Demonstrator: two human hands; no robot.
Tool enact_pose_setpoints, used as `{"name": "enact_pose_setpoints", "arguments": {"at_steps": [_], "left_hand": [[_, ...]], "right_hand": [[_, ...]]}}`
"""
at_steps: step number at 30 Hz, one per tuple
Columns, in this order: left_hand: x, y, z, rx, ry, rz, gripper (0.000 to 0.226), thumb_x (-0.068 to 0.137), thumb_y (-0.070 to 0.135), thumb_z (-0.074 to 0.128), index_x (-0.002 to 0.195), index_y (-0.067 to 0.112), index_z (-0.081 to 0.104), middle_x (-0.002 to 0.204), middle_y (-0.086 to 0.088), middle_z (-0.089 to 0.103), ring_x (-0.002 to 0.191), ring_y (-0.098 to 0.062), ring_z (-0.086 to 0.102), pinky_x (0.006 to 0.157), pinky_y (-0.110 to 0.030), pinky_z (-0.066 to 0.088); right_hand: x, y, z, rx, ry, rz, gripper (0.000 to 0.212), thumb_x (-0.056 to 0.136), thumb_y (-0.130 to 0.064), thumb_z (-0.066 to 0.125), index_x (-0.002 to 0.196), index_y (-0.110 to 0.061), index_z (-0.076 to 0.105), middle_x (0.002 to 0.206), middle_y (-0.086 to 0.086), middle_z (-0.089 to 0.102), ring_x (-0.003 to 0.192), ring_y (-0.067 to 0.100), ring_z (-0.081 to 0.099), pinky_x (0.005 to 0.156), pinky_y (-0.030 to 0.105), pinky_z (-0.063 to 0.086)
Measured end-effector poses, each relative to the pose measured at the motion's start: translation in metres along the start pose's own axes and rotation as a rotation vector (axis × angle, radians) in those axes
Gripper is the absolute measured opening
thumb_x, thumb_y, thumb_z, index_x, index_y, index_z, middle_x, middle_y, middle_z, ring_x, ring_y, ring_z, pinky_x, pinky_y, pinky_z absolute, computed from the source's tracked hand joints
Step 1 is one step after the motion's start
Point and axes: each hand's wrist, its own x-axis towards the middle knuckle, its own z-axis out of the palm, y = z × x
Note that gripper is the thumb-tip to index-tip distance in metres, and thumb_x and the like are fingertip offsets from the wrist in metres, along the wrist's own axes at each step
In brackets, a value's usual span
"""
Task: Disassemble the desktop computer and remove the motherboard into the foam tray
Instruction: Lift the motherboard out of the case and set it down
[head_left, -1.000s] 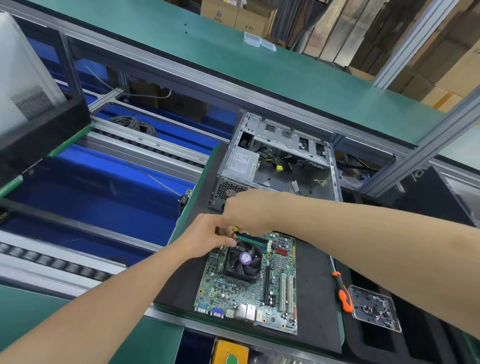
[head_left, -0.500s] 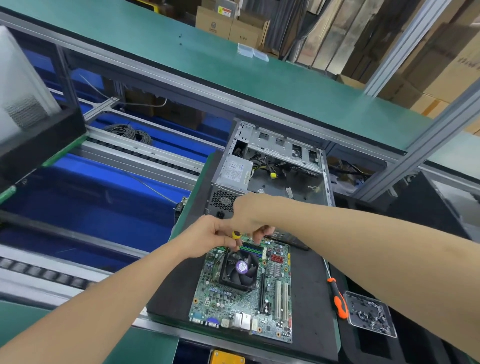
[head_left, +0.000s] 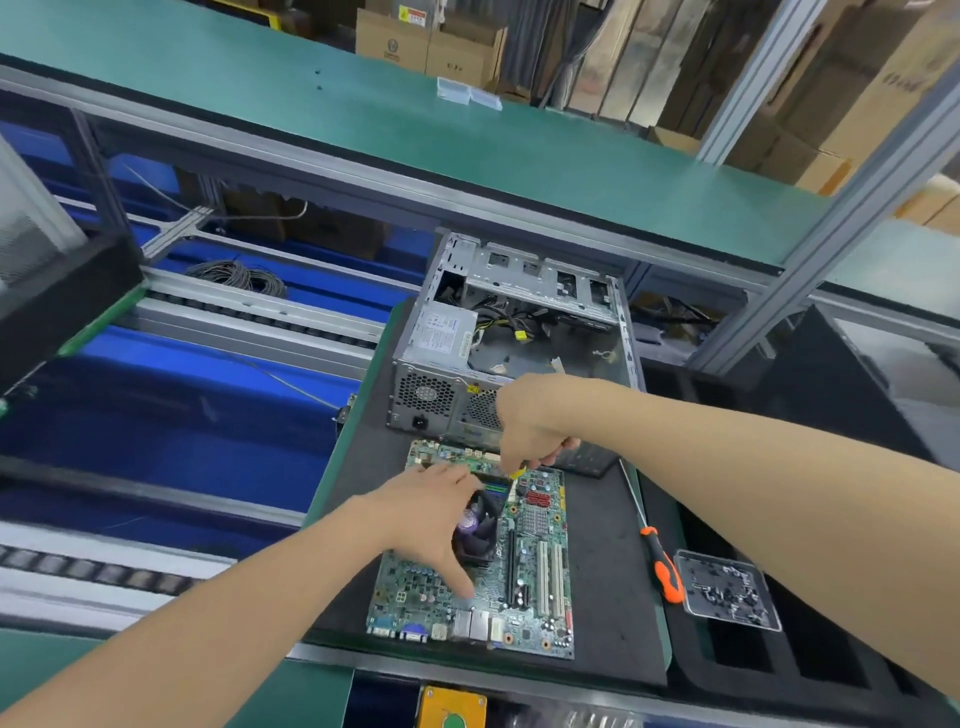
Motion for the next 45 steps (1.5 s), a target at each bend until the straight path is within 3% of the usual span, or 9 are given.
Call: {"name": "enact_pose_setpoints", "arguments": {"at_steps": [1,3,6,11,17,22,30,38,45], "left_hand": [[0.004,0.004,0.005,0.074,-0.025,-0.018,0.118,0.054,0.083,0.073,0.145,0.018,0.036,0.139,0.003,0.047,0.123,-0.02,0.05,0.1,-0.04,0.049],[0.011,0.006,0.011,0.052,0.029,-0.021,0.092,0.056,0.065,0.077,0.128,0.021,0.04,0.122,0.006,0.05,0.104,-0.021,0.056,0.08,-0.038,0.053],[0.011,0.0,0.009,-0.034,0.093,-0.02,0.076,0.05,0.068,0.076,0.104,0.035,0.033,0.1,0.017,0.045,0.088,-0.015,0.054,0.064,-0.033,0.044],[0.009,0.006,0.012,0.013,0.071,-0.025,0.094,0.055,0.074,0.078,0.124,0.028,0.035,0.11,0.015,0.038,0.096,-0.014,0.049,0.07,-0.033,0.042],[0.012,0.015,0.017,0.134,0.086,-0.077,0.115,0.056,0.096,0.053,0.149,0.032,0.03,0.142,0.007,0.046,0.129,-0.023,0.045,0.108,-0.044,0.038],[0.015,0.019,0.026,0.096,0.165,-0.099,0.103,0.057,0.095,0.052,0.142,0.043,0.031,0.127,0.011,0.051,0.116,-0.021,0.046,0.098,-0.04,0.04],[0.016,0.017,0.023,0.03,0.128,-0.104,0.1,0.056,0.094,0.056,0.142,0.055,0.023,0.113,0.015,0.042,0.101,-0.015,0.038,0.093,-0.041,0.044],[0.014,0.017,0.022,0.022,0.1,-0.086,0.094,0.059,0.093,0.056,0.14,0.061,0.022,0.11,0.014,0.038,0.106,-0.02,0.046,0.093,-0.041,0.047],[0.016,0.017,0.018,-0.001,0.046,-0.091,0.091,0.062,0.088,0.061,0.14,0.058,0.025,0.12,0.006,0.039,0.11,-0.025,0.042,0.097,-0.043,0.043]], "right_hand": [[-0.003,0.005,0.006,0.006,0.0,0.002,0.026,0.088,-0.027,0.064,0.066,-0.014,0.069,0.047,-0.004,0.059,0.032,0.013,0.05,0.045,0.02,0.046],[-0.007,0.014,0.018,0.021,-0.002,0.01,0.028,0.087,-0.026,0.063,0.064,-0.013,0.068,0.045,-0.003,0.057,0.028,0.014,0.047,0.044,0.019,0.044],[-0.011,0.026,0.034,0.066,0.026,0.025,0.03,0.088,-0.031,0.065,0.064,-0.013,0.068,0.047,-0.002,0.059,0.029,0.016,0.047,0.041,0.017,0.044],[-0.015,0.033,0.055,0.102,0.153,0.018,0.041,0.091,-0.033,0.062,0.056,-0.011,0.06,0.033,-0.001,0.05,0.033,0.018,0.049,0.048,0.023,0.047],[-0.007,0.032,0.071,0.197,0.301,0.014,0.034,0.091,-0.019,0.059,0.062,-0.013,0.043,0.063,0.005,0.046,0.052,0.022,0.044,0.051,0.028,0.042],[0.0,0.032,0.076,0.222,0.328,0.018,0.037,0.094,-0.025,0.061,0.064,-0.013,0.043,0.064,0.004,0.048,0.053,0.022,0.047,0.052,0.03,0.044],[0.001,0.032,0.073,0.251,0.327,0.026,0.035,0.091,-0.022,0.064,0.064,-0.013,0.044,0.064,0.004,0.049,0.053,0.022,0.047,0.052,0.029,0.044],[0.0,0.027,0.075,0.236,0.281,0.046,0.032,0.092,-0.022,0.063,0.064,-0.012,0.049,0.064,0.004,0.051,0.054,0.022,0.046,0.051,0.029,0.041],[-0.002,0.036,0.07,0.269,0.279,0.043,0.034,0.092,-0.019,0.061,0.064,-0.014,0.041,0.063,0.004,0.042,0.056,0.023,0.037,0.051,0.027,0.034]]}}
